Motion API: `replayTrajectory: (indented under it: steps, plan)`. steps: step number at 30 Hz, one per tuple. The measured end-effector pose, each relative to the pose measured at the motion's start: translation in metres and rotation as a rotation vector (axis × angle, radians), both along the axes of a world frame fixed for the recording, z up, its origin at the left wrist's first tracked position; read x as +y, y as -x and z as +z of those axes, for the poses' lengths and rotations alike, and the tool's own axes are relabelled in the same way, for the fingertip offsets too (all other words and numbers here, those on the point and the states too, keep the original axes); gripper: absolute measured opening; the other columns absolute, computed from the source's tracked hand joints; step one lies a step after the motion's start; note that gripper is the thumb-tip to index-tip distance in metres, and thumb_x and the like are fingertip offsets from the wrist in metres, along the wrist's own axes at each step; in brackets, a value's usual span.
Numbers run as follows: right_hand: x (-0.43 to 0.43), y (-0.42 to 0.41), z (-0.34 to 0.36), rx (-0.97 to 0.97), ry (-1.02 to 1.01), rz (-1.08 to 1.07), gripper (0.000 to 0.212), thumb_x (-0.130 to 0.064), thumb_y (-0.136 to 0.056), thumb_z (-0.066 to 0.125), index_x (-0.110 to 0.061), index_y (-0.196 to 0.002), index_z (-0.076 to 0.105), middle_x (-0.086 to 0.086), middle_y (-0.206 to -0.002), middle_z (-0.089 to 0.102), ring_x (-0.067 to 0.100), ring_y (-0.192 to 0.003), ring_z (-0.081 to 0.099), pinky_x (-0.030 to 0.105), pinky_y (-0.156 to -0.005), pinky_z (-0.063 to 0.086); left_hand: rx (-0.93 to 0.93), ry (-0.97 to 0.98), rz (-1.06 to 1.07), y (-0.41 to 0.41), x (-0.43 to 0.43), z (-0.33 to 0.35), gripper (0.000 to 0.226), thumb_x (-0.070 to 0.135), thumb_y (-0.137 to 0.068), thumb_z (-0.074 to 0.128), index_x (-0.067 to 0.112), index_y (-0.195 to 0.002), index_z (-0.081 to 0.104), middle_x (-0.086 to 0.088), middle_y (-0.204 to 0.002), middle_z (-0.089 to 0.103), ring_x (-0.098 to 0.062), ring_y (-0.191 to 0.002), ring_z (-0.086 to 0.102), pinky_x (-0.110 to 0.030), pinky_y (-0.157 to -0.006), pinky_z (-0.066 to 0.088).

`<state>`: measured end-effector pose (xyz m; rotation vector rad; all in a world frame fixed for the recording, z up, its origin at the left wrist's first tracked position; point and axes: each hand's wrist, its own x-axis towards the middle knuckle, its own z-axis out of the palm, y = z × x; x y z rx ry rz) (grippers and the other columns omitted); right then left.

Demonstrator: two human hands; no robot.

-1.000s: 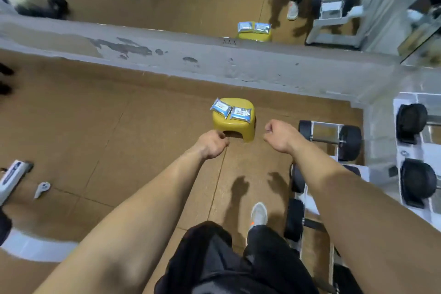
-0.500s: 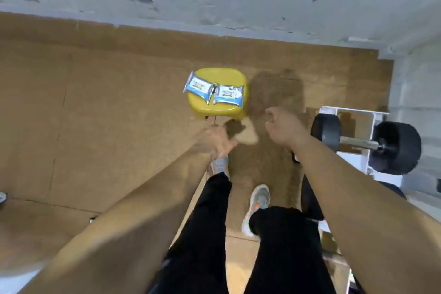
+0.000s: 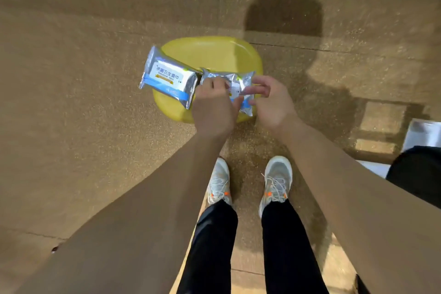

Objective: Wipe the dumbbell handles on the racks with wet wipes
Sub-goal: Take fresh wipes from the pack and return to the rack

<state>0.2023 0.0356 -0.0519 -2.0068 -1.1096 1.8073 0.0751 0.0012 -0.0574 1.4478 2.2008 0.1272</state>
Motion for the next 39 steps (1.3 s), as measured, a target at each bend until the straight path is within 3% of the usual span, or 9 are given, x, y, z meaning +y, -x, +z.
replayTrajectory:
  steps: [5, 10, 15, 18, 20, 23, 28, 33, 39]
  plan:
    - [-0.014, 0.011, -0.034, 0.033, -0.085, -0.091, 0.042, 0.012, -0.092, 0.045, -0.019, -0.115, 0.062, -0.006, -0.102, 0.066, 0.000, -0.095, 0.063, 0.019, -0.088, 0.053, 0.003, 0.071, 0.040, 0.002, 0.002, -0.029, 0.041, 0.059, -0.081, 0.070, 0.024, -0.097, 0.057, 0.006, -0.108, 0.057, -0.019, -0.106, 0.054, -0.034, -0.075, 0.042]
    - [-0.015, 0.007, -0.036, 0.050, -0.136, -0.111, 0.041, 0.012, -0.092, 0.046, -0.008, -0.124, 0.062, -0.010, -0.098, 0.062, -0.016, -0.082, 0.060, 0.007, -0.072, 0.048, 0.050, 0.058, 0.076, -0.001, 0.007, -0.033, 0.041, 0.063, -0.081, 0.065, 0.025, -0.091, 0.053, 0.008, -0.102, 0.057, -0.019, -0.101, 0.053, -0.035, -0.071, 0.040]
    - [-0.014, 0.011, -0.036, 0.015, -0.136, -0.005, 0.046, 0.009, -0.089, 0.044, -0.012, -0.124, 0.065, 0.009, -0.118, 0.061, 0.010, -0.102, 0.061, 0.016, -0.087, 0.051, 0.003, 0.037, 0.052, 0.004, 0.008, -0.030, 0.023, 0.049, -0.094, 0.053, 0.026, -0.089, 0.053, 0.008, -0.100, 0.060, -0.020, -0.098, 0.053, -0.033, -0.069, 0.036]
    - [-0.013, 0.013, -0.032, -0.040, -0.146, 0.095, 0.047, 0.006, -0.089, 0.043, -0.014, -0.127, 0.062, 0.004, -0.120, 0.052, 0.008, -0.104, 0.055, 0.012, -0.093, 0.045, -0.061, -0.029, 0.006, 0.011, 0.004, -0.030, 0.015, 0.035, -0.097, 0.051, 0.023, -0.096, 0.060, 0.003, -0.101, 0.060, -0.023, -0.100, 0.054, -0.032, -0.071, 0.035]
    - [-0.013, 0.016, -0.028, -0.081, -0.137, 0.158, 0.045, 0.001, -0.090, 0.047, -0.016, -0.130, 0.060, -0.002, -0.118, 0.047, 0.006, -0.104, 0.052, 0.018, -0.096, 0.043, -0.142, -0.096, 0.103, 0.016, 0.001, -0.031, 0.012, 0.028, -0.096, 0.052, 0.018, -0.093, 0.059, 0.004, -0.095, 0.055, -0.023, -0.093, 0.053, -0.034, -0.071, 0.036]
    - [-0.013, 0.021, -0.026, -0.162, -0.137, 0.263, 0.044, -0.009, -0.091, 0.055, -0.022, -0.133, 0.055, -0.006, -0.117, 0.043, 0.010, -0.101, 0.052, 0.026, -0.092, 0.042, -0.208, -0.195, 0.314, 0.026, -0.009, -0.032, 0.013, 0.028, -0.096, 0.052, 0.017, -0.090, 0.056, 0.003, -0.089, 0.058, -0.023, -0.085, 0.056, -0.038, -0.072, 0.044]
    - [-0.010, 0.033, -0.027, -0.297, -0.216, 0.334, 0.034, -0.022, -0.088, 0.067, -0.022, -0.121, 0.056, -0.002, -0.114, 0.048, 0.017, -0.095, 0.054, 0.035, -0.087, 0.047, -0.293, -0.179, 0.647, 0.027, -0.018, -0.022, 0.011, 0.030, -0.097, 0.056, 0.020, -0.095, 0.060, 0.010, -0.081, 0.063, -0.009, -0.077, 0.059, -0.029, -0.073, 0.048]
    - [-0.005, 0.050, -0.033, -0.344, -0.511, 0.448, 0.014, -0.024, -0.094, 0.060, -0.025, -0.106, 0.068, -0.004, -0.102, 0.057, 0.015, -0.089, 0.057, 0.036, -0.076, 0.051, -0.273, -0.123, 0.696, 0.028, -0.012, -0.024, 0.010, 0.031, -0.095, 0.057, 0.022, -0.095, 0.062, 0.014, -0.071, 0.060, 0.001, -0.068, 0.056, -0.029, -0.070, 0.045]
    - [0.011, 0.060, -0.047, -0.571, -0.692, 0.746, 0.012, -0.014, -0.092, 0.065, -0.014, -0.098, 0.075, 0.008, -0.097, 0.063, 0.034, -0.080, 0.063, 0.035, -0.059, 0.046, -0.256, -0.071, 0.623, 0.036, -0.011, -0.024, 0.013, 0.033, -0.095, 0.057, 0.021, -0.095, 0.062, 0.009, -0.072, 0.061, -0.019, -0.077, 0.061, -0.033, -0.070, 0.045]
